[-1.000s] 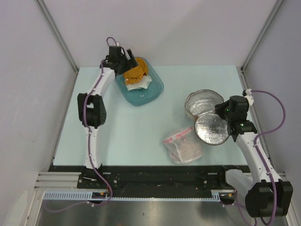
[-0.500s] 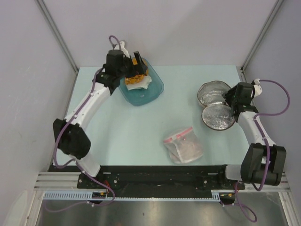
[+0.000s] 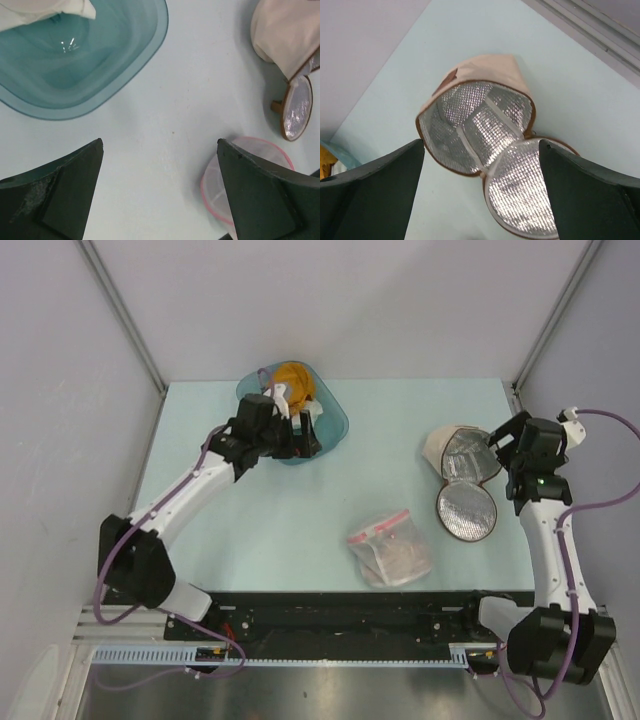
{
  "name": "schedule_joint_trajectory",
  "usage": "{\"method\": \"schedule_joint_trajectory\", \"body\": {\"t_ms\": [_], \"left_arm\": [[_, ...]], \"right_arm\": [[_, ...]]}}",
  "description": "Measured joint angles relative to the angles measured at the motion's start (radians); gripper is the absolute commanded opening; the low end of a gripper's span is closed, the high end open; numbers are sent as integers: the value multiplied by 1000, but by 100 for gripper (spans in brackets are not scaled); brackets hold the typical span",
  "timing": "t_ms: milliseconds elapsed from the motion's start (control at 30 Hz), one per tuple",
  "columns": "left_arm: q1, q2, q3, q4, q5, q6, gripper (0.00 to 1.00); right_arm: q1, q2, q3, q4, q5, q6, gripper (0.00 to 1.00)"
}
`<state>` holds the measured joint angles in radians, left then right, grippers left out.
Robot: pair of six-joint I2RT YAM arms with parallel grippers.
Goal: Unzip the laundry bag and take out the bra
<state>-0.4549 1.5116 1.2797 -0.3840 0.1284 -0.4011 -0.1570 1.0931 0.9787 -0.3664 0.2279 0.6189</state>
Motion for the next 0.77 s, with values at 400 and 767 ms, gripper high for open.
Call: {"method": "schedule_joint_trajectory", "body": {"t_ms": [400,767], "left_arm": [[-80,-150,-238,78,-2,8,100],[-100,-149,-249,75,-20,9,100]], "right_arm": [[0,-245,-153,-163,-34,-55,100],[0,-314,-229,-206,-33,-55,100]]}}
